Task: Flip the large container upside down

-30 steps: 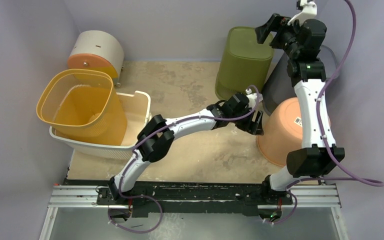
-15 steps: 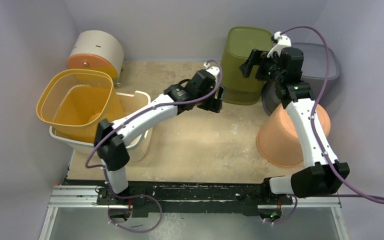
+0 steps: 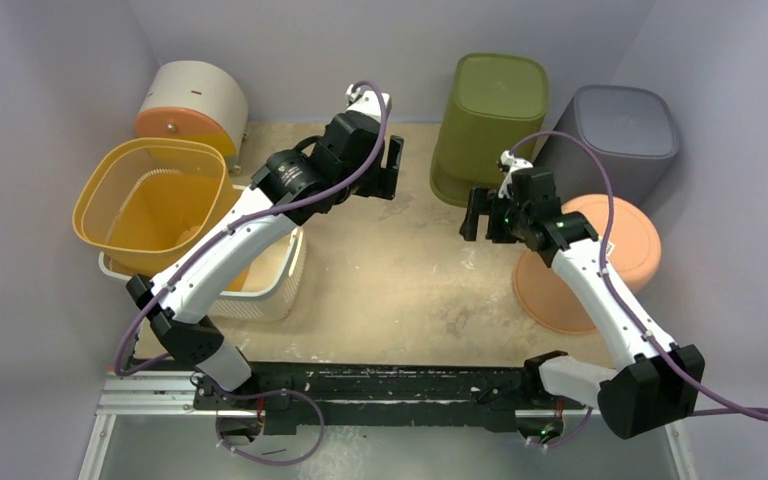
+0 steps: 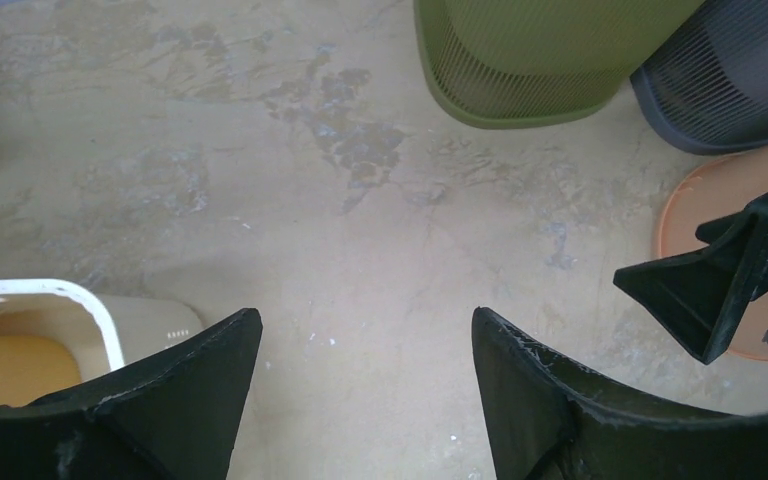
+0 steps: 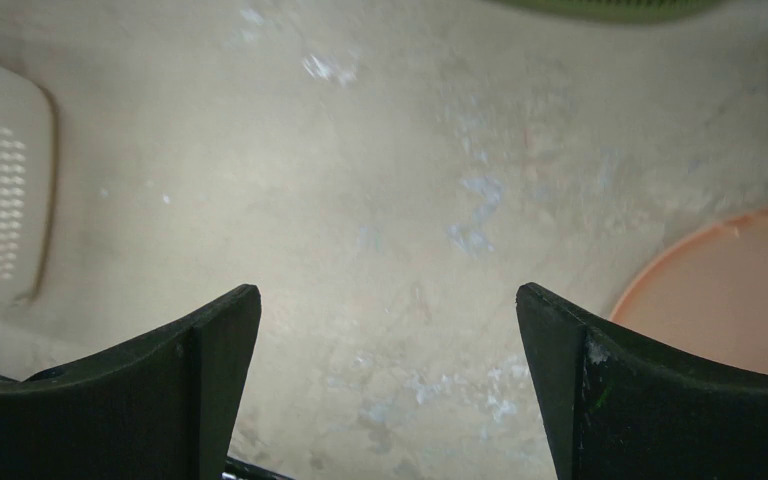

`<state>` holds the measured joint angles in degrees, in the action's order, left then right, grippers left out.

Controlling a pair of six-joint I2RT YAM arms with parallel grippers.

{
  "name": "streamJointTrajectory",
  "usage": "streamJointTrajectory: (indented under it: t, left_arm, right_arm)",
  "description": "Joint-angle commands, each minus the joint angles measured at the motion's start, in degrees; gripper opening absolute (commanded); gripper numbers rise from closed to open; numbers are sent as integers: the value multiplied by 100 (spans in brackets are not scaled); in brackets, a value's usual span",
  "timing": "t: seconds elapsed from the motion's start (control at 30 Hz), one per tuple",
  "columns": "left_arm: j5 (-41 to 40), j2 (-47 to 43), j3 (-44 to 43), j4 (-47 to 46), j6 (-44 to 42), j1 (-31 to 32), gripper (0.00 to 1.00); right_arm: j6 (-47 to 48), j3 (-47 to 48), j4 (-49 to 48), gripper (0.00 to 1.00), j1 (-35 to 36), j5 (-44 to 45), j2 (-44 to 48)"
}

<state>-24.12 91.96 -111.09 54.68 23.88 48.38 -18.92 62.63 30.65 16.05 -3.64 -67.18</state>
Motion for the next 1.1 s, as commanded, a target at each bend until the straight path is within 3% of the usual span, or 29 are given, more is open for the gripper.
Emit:
streamJointTrajectory:
  t: [0.0,0.1,0.3,0.6,0.8,0.9,1.07]
  left_arm:
    - [-310,-221,33,207,-186,-48,74]
    - [-325,-296,-11,268,-178,-56,75]
    - [-556,-458,-63,437,-275,-130,75]
    - [-713,-511,-231,669,-412,-230,76]
    - [-995,-481,-414,931,-406,-319,78]
    - [-1467,-486,-537,1146,-255,-459,79]
    - [-1593,-495,-699,1291,-242,-1306,79]
  right_arm:
    - [-248,-387,263,100,-6,465,229]
    - [-687,-568,632,100,-6,573,180]
    - [-969,-675,964,100,-116,1746,266]
    - [-1105,-844,735,100,-1320,1912,296]
    - [-730,-264,441,100,-1324,1986,5]
    - [-326,153,244,100,-1215,1372,-102]
    - [-257,1096,332,100,-273,1060,-661]
